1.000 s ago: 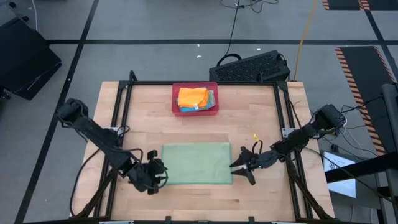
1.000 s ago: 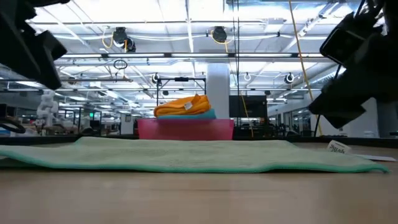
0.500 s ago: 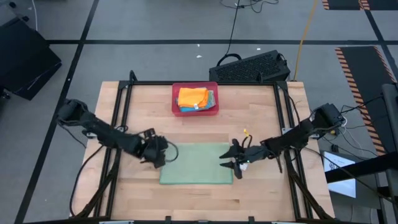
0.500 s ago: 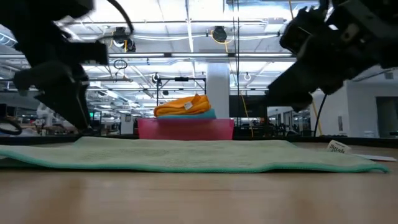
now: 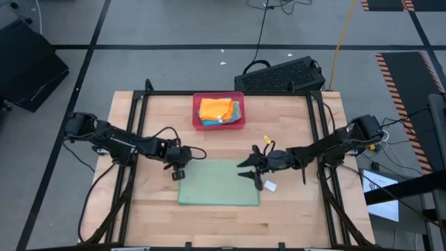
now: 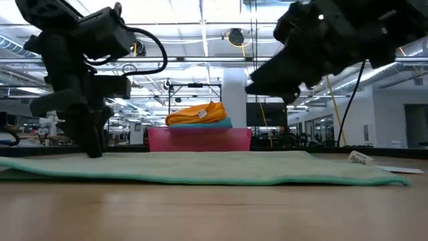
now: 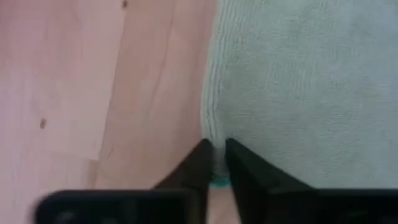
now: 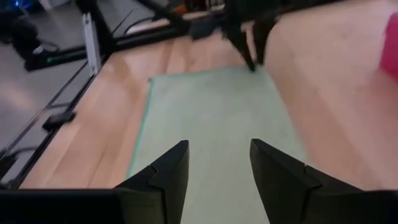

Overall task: Fold microfiber towels
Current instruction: Fold the light green towel

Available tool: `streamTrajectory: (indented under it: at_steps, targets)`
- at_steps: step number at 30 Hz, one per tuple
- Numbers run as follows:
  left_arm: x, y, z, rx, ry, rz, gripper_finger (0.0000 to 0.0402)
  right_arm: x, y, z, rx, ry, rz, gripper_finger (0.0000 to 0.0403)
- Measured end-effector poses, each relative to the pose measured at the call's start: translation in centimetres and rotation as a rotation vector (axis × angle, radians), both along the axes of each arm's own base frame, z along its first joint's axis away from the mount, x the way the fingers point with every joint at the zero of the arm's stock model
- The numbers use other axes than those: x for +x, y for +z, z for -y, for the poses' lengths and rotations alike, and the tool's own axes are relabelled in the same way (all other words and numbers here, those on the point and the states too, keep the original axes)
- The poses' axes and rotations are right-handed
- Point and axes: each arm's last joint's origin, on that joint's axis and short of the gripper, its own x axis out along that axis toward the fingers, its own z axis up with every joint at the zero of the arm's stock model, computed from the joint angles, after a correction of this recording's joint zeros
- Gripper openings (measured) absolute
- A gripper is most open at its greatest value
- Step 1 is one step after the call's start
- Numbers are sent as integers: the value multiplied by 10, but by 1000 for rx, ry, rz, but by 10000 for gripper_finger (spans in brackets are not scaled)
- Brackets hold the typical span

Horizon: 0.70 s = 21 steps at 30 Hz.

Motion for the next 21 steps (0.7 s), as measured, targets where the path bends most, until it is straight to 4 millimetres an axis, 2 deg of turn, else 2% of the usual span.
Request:
streamTrajectory:
  at_steps: [2, 3, 7, 14, 17, 21]
  targets:
    - [1, 1, 1, -2, -5, 7, 19, 9, 4, 6, -3, -26, 15, 164]
    - [2, 2, 2, -3, -5, 15, 12, 14, 5, 9, -8, -38, 18, 164]
    - [13, 15, 7, 5, -13, 68, 15, 47, 0, 20, -42, -53, 13, 164]
    - [34, 46, 22, 3, -64, 183, 9, 115, -10, 38, -55, 103, 1, 167]
    - [39, 56, 30, 6, -92, 213, 12, 132, -13, 48, -64, 134, -8, 183]
    - [40, 64, 38, 32, -104, 217, 5, 139, -16, 59, -40, 159, -17, 218]
